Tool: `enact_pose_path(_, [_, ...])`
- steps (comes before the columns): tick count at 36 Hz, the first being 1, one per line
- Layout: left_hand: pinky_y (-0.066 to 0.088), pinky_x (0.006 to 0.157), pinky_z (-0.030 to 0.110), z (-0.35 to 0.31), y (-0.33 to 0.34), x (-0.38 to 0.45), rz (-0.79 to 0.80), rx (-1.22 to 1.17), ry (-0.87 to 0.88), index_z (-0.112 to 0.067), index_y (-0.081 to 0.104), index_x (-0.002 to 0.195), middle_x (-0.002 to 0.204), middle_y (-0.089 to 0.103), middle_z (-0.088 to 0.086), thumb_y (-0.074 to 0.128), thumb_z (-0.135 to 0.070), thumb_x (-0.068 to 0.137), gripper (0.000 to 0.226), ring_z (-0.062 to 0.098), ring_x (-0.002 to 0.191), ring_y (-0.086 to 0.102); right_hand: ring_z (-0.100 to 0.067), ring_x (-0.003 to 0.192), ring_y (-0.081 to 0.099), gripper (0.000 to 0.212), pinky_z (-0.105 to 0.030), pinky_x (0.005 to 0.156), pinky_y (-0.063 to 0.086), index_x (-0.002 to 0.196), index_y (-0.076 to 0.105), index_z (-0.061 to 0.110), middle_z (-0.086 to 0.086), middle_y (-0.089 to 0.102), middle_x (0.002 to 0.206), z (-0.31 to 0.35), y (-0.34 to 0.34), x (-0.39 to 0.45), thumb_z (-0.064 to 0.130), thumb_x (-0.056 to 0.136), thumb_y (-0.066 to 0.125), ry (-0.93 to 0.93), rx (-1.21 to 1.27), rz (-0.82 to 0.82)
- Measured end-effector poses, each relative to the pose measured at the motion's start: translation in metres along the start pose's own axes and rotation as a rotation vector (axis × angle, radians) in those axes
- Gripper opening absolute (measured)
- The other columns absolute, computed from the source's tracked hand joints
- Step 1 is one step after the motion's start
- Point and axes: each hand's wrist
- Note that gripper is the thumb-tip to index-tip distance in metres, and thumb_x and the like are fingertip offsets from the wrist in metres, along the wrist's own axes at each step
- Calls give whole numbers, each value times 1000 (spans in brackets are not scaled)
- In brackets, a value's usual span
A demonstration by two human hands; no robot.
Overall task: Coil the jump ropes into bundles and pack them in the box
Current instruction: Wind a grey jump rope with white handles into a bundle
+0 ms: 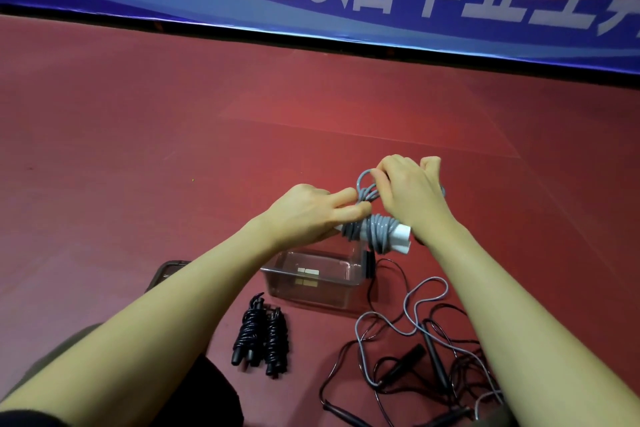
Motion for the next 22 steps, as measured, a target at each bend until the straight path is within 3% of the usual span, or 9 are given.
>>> enact_pose_path(3, [36, 33, 23, -1, -4, 3, -56, -114, -102, -18, 40, 113, 91, 35, -1, 46, -26, 81, 34, 26, 42, 49, -21, 85, 48, 21, -34, 80, 16, 88, 46, 19, 7, 50, 84, -2, 0, 3, 25, 101, 32, 72, 51, 95])
enact_pose_path(5, [40, 42, 23, -9, -11, 8, -110, -299, -299, -21, 41, 115, 94, 44, -5, 51, -33, 82, 36, 26, 50, 53, -14, 79, 40, 13, -31, 76, 15, 84, 42, 22, 10, 42, 76, -3, 0, 0, 18, 96, 38, 79, 130, 105])
enact_pose_path(7, [39, 53, 24, -15, -15, 12, -153, -536, -553, -23, 43, 117, 84, 57, -11, 63, -28, 80, 42, 25, 61, 58, -14, 79, 39, 18, -29, 74, 12, 85, 43, 24, 10, 42, 77, -1, 0, -2, 8, 90, 41, 72, 143, 107])
enact_pose_path(10, [39, 56, 31, -18, -16, 17, -273, -745, -775, -25, 40, 109, 70, 56, -14, 61, -14, 78, 39, 11, 58, 50, -25, 80, 47, 19, -31, 73, 13, 86, 45, 18, 1, 52, 83, 2, 2, -2, 16, 97, 30, 58, 31, 131])
enact_pose_path(13, [34, 51, 23, -17, -12, 23, -340, -803, -921, -25, 37, 101, 65, 52, -10, 58, -5, 82, 35, 4, 54, 44, -31, 80, 53, 17, -35, 83, 24, 91, 49, 15, -6, 64, 93, 6, 0, -3, 21, 97, 35, 2, 25, 192])
enact_pose_path(16, [31, 49, 19, -15, -8, 24, -328, -811, -1012, -22, 37, 98, 65, 50, -10, 57, -8, 86, 28, 2, 54, 43, -39, 90, 57, 13, -33, 70, 29, 90, 52, 11, -17, 64, 89, 9, -4, -6, 21, 91, 44, 33, 117, 250])
enact_pose_path(18, [31, 51, 23, -13, -6, 24, -306, -799, -1051, -22, 36, 98, 67, 50, -9, 56, -7, 86, 28, 4, 55, 42, -38, 84, 56, 11, -32, 66, 28, 92, 51, 13, -12, 60, 77, 10, -6, -7, 20, 89, 43, 51, 204, 287])
enact_pose_path(20, [32, 53, 28, -12, -3, 23, -267, -778, -1075, -21, 35, 98, 69, 51, -9, 54, -6, 86, 27, 7, 58, 43, -33, 76, 51, 23, -29, 69, 28, 107, 55, 16, -2, 57, 68, 12, -9, -6, 15, 87, 43, 35, 256, 332])
enact_pose_path(22, [32, 54, 32, -13, 0, 22, -237, -762, -1097, -20, 35, 97, 71, 52, -7, 53, -6, 87, 25, 11, 61, 45, -27, 71, 42, 28, -27, 72, 25, 109, 60, 19, 6, 48, 61, 15, -13, -5, 13, 86, 45, 9, 232, 351])
Point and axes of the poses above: each hand's wrist, its own x-axis towards the middle knuckle, its own y-axis out of the palm, z = x × y
